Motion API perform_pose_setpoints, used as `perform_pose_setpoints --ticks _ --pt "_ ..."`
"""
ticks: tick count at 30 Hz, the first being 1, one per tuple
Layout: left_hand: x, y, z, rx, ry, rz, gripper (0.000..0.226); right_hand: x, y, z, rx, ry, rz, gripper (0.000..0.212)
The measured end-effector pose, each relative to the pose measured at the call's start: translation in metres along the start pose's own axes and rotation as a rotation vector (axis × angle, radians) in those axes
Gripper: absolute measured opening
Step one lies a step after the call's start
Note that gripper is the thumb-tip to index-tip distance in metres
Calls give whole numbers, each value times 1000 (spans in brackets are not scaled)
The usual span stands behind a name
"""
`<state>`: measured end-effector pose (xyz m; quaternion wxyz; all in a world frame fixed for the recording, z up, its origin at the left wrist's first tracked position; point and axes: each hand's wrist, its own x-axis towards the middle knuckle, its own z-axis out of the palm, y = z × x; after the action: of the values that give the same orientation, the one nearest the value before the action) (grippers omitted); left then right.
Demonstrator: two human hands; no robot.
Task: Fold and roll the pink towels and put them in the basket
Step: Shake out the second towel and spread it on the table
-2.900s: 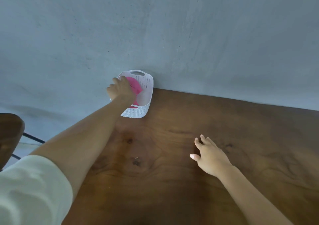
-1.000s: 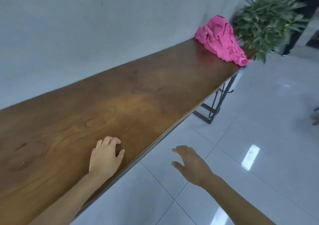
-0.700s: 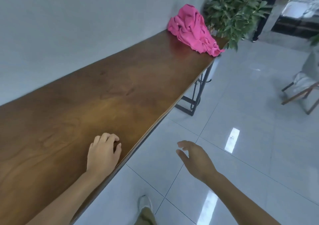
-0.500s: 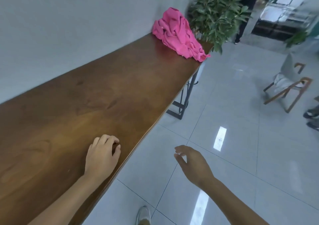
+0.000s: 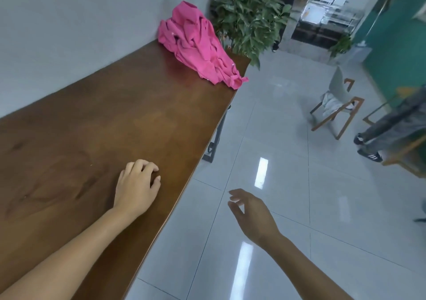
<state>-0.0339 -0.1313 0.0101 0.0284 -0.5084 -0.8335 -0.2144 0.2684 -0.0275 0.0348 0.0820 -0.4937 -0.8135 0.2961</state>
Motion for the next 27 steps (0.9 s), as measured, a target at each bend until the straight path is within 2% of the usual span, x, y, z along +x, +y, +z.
perform_pose_setpoints --ticks 5,10,16,20,27 --pt "64 5 22 16 -9 -50 27 31 16 -16 4 10 11 30" --pt "118 9 41 86 -76 -191 48 85 41 -34 1 -10 -1 31" --pt "155 21 58 107 -78 -406 62 187 65 -67 -11 -77 -63 31" --pt "160 22 63 166 -49 -434 64 267 71 -89 -19 -78 -125 30" --pt "163 25 63 219 -64 -493 66 420 43 -131 -105 98 -299 40"
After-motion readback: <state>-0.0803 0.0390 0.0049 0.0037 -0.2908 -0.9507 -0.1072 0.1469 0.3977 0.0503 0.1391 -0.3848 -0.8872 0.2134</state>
